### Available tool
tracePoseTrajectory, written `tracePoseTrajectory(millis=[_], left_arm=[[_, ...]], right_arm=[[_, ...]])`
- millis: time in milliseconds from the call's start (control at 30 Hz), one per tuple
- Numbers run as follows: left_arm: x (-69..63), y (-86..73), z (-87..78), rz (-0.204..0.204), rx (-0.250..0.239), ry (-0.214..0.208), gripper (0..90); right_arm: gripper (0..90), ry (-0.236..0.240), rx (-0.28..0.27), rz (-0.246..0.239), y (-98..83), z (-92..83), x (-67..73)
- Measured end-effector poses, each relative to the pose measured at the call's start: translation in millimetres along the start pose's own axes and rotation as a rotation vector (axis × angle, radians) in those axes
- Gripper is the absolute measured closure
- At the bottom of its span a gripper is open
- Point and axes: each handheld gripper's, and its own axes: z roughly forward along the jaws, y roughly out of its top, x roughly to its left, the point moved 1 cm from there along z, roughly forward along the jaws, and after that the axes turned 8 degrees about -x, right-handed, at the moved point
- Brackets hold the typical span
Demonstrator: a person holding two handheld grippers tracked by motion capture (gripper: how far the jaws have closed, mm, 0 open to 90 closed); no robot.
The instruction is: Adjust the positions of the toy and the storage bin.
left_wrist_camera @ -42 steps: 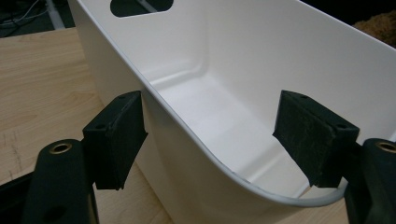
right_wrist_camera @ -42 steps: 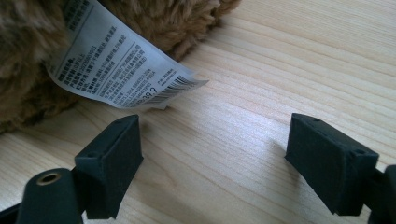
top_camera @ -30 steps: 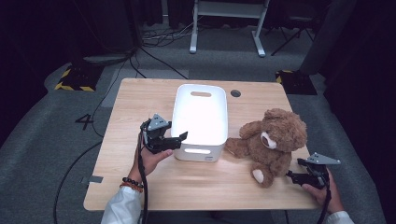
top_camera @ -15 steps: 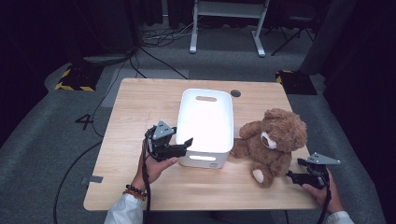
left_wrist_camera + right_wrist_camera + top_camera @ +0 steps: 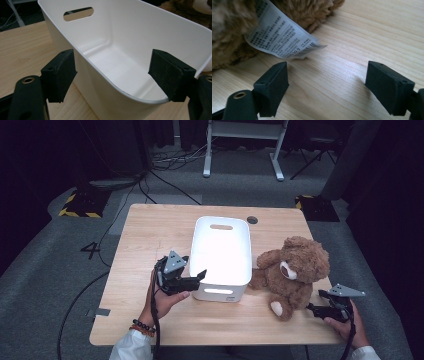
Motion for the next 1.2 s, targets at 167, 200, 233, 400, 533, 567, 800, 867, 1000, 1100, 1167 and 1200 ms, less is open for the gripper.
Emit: tracePoseTrajectory(millis=[167, 200, 233, 400, 533, 567, 800, 867, 1000, 1100, 1167, 1200], left_arm=[[2.9, 1.2, -23.2, 0.059, 0.000, 0.023, 20.1], [3.7, -0.2, -26.4, 0.064, 0.005, 0.024, 18.8], [4.6, -1.8, -29.6, 0.059, -0.006, 0.026, 18.8], [7.9, -9.3, -49.6, 0.086, 0.007, 0.064, 17.1], [9.5, -20.1, -56.0, 0.117, 0.056, 0.064, 16.5], [10.8, -24.5, -55.8, 0.120, 0.075, 0.063, 16.4], [15.3, -63.0, -44.3, 0.166, 0.200, 0.047, 16.4], [17.4, -73.6, -39.9, 0.170, 0.236, 0.045, 16.5], [22.1, -90.8, -31.5, 0.172, 0.307, 0.070, 17.1], [25.2, -99.2, -28.2, 0.170, 0.333, 0.072, 17.0], [27.1, -102.6, -26.9, 0.160, 0.341, 0.070, 17.0], [27.7, -104.1, -26.4, 0.159, 0.346, 0.068, 17.0]], right_arm=[[19.5, -0.020, -0.002, -0.009, 5.5, -4.6, 0.5], [19.1, -0.010, -0.028, -0.014, 11.0, -10.6, 1.7], [19.1, -0.010, -0.028, -0.014, 11.0, -10.6, 1.7], [18.9, -0.012, -0.108, -0.020, 31.6, -27.0, 2.9], [18.9, -0.006, -0.133, -0.037, 41.5, -30.9, 4.6], [19.0, -0.005, -0.138, -0.053, 47.2, -32.0, 7.1], [17.7, 0.014, -0.164, -0.067, 60.0, -32.2, 10.7], [17.5, 0.013, -0.169, -0.068, 61.4, -31.9, 10.8], [17.3, 0.022, -0.178, -0.060, 66.9, -29.2, 11.1], [18.1, 0.046, -0.185, -0.070, 70.1, -29.7, 14.6], [17.4, 0.063, -0.197, -0.073, 71.4, -32.2, 17.0], [17.4, 0.068, -0.201, -0.072, 72.3, -33.2, 18.1]])
